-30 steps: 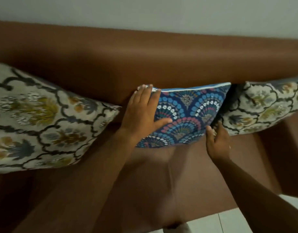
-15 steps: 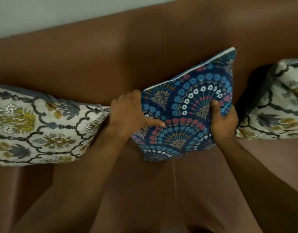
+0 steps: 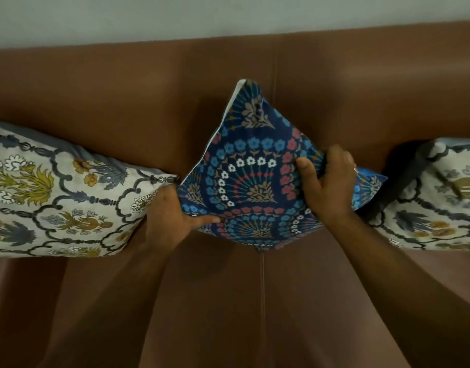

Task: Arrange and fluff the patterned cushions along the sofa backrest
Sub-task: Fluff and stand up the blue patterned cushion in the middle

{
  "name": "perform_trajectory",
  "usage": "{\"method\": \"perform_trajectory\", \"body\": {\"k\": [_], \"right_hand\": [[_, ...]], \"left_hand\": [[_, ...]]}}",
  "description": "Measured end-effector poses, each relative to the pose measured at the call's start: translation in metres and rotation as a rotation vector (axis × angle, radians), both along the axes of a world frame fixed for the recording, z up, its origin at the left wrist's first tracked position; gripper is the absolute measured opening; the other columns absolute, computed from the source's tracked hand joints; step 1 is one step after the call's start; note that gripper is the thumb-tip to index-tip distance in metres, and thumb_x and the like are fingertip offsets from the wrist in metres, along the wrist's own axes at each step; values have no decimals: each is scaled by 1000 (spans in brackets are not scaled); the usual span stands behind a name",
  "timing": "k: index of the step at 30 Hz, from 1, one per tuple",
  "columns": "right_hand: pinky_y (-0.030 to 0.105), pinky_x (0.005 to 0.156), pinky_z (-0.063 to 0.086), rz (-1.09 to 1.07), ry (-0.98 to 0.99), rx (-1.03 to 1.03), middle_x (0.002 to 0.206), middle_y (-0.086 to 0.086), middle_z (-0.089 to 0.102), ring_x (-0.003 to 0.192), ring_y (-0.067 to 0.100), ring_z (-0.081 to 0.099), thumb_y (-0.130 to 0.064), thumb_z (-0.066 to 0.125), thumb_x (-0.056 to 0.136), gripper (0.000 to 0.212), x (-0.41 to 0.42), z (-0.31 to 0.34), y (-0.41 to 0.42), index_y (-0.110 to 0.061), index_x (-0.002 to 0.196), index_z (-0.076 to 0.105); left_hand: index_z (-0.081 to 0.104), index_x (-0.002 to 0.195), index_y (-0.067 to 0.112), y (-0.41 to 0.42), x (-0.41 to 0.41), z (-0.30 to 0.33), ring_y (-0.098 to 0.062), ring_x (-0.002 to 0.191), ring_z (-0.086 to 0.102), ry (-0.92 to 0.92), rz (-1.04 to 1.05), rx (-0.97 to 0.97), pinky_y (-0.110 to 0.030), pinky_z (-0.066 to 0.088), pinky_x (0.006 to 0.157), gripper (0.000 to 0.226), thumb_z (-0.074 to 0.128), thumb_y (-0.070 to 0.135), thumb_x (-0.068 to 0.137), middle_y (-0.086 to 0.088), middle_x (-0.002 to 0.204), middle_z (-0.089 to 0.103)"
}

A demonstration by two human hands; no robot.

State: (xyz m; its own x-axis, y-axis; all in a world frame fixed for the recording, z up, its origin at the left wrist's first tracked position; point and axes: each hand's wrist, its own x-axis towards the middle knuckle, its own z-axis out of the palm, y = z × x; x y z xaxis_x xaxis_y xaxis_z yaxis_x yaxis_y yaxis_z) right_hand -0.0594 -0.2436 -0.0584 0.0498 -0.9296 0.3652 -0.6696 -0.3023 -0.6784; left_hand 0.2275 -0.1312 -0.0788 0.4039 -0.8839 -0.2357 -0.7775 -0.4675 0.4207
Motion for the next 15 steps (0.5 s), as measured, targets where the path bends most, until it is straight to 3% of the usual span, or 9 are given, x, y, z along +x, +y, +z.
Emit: {"method": "perform_trajectory", "body": {"k": [5,11,15], "right_hand": [[34,66,28,-105,-92,92,71,-12,39,71,19,44,-68,26,97,54,-10,-5,4,-18,80,37],[29,63,22,-142,-154,4,66,-18,33,61,14,35,-60,25,101,51,1,9,-1,-17,74,32],[41,66,34,-141,-136,-8,78,-2,47,74,24,47,-59,27,102,52,2,1,3,-13,83,44]], "left_hand": [[56,93,9,-10,-5,14,-25,81,64,1,-66,-114,-42,55,67,109,57,102,37,-7,86,66],[57,98,10,-36,12,31,-31,90,67,-32,-64,-158,-49,56,77,108,69,95,33,-9,94,69],[55,96,8,-31,20,26,-29,87,64,-75,-121,-127,-48,54,70,106,69,95,36,-8,90,63]]}}
